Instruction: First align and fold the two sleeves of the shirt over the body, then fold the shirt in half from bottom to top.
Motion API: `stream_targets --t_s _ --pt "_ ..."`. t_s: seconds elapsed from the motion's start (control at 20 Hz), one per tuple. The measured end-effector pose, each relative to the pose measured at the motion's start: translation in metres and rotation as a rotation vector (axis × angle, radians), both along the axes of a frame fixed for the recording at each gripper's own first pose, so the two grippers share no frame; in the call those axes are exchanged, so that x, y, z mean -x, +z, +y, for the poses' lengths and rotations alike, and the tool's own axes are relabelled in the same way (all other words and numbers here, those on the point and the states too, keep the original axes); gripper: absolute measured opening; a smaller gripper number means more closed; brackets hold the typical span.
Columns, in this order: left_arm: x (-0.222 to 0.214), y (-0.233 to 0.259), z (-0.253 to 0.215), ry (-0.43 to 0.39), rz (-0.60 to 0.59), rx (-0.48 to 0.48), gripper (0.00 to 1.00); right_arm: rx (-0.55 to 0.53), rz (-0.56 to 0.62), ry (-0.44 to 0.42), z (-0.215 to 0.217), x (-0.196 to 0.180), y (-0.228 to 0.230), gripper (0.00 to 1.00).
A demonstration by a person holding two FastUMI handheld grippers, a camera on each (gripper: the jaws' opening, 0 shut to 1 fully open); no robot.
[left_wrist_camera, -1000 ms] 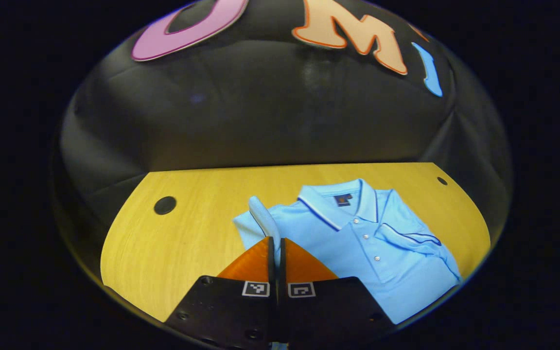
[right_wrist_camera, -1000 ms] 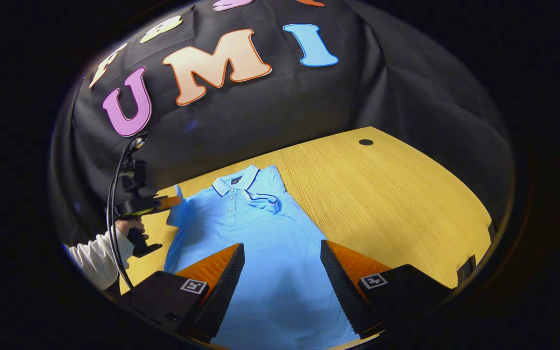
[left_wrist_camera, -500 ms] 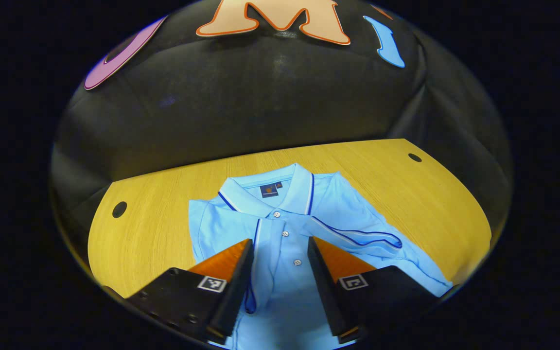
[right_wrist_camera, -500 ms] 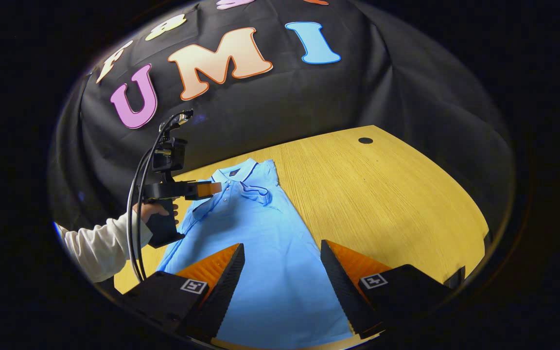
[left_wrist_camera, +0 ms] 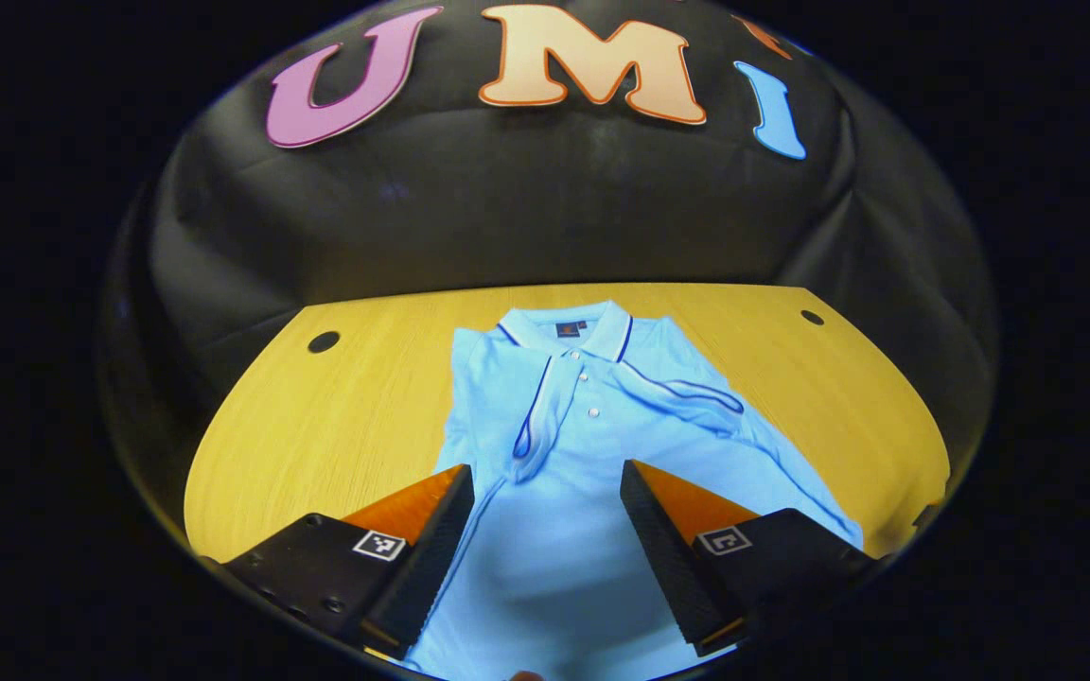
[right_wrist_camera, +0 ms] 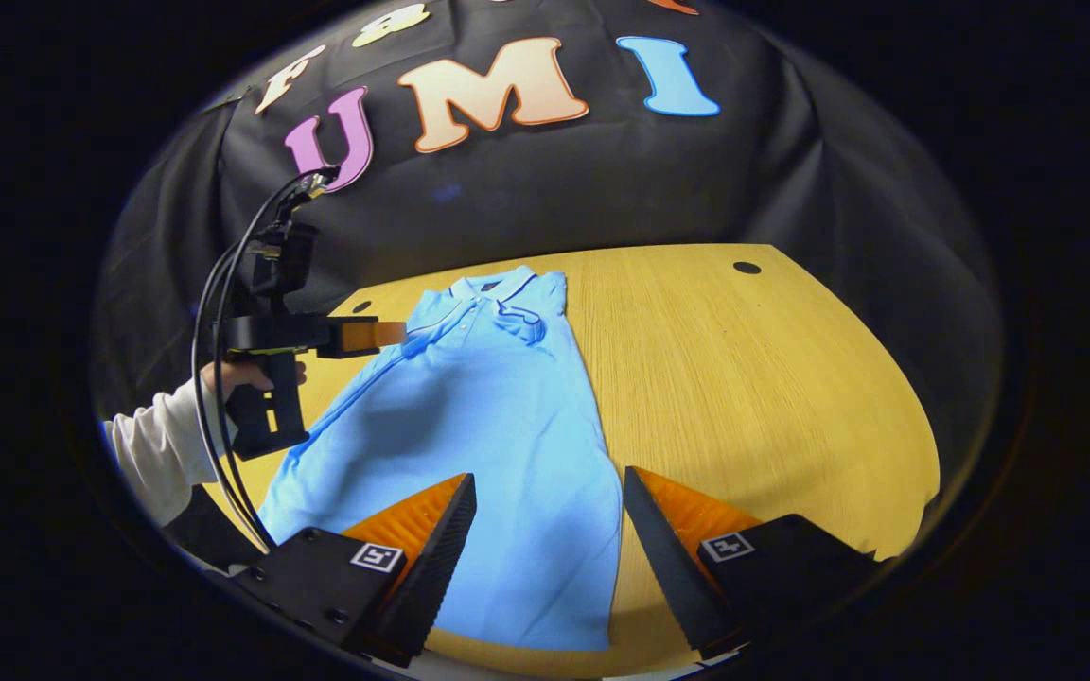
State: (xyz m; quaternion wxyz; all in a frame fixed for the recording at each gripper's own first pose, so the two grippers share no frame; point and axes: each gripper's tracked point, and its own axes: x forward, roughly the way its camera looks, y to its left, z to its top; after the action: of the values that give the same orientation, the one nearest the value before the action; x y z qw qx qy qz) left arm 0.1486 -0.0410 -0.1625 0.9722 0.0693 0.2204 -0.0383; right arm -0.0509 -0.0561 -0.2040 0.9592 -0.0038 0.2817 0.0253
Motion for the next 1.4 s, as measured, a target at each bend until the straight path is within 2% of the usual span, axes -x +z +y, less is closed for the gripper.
stream_targets --t_s 0.2,0.4,0.55,0.6,0.65,0.7,0.75,0.9,1.2,1.25,1.3,1.4 --pt "0.077 -0.015 0.032 0.019 -0.002 0.006 0.95 0.011 0.022 0.022 0.016 0.032 -0.020 0.98" --pt "0.152 -0.044 0.054 0.001 0.059 0.010 0.96 -0.009 0.038 -0.038 0.027 0.065 -0.038 0.98" --pt "0.191 -0.062 0.073 0.012 0.095 0.008 0.94 0.034 0.037 -0.086 0.024 0.085 -0.054 0.98" --pt "0.201 -0.066 0.078 0.013 0.103 0.014 0.96 0.043 0.034 -0.101 0.022 0.090 -0.058 0.93" --pt "0.211 -0.069 0.081 0.012 0.108 0.020 0.96 0.049 0.031 -0.115 0.020 0.094 -0.062 0.93" --pt "0.219 -0.073 0.082 0.013 0.110 0.026 0.96 0.057 0.031 -0.127 0.017 0.095 -0.067 0.93" --pt "0.226 -0.078 0.084 0.016 0.116 0.030 0.96 0.070 0.033 -0.140 0.012 0.097 -0.072 0.98" --pt "0.240 -0.096 0.083 0.023 0.143 0.036 0.96 0.095 0.038 -0.161 0.002 0.098 -0.083 0.98" --pt "0.246 -0.114 0.085 0.043 0.158 0.032 0.98 0.143 0.049 -0.142 0.002 0.098 -0.092 0.98" --pt "0.245 -0.115 0.085 0.040 0.154 0.020 0.97 0.145 0.049 -0.136 0.003 0.099 -0.093 0.93" --pt "0.246 -0.117 0.085 0.035 0.154 0.003 0.95 0.131 0.055 -0.130 0.007 0.101 -0.095 0.97" --pt "0.247 -0.118 0.079 0.028 0.135 0.000 0.96 0.126 0.040 -0.126 0.013 0.100 -0.096 0.75"
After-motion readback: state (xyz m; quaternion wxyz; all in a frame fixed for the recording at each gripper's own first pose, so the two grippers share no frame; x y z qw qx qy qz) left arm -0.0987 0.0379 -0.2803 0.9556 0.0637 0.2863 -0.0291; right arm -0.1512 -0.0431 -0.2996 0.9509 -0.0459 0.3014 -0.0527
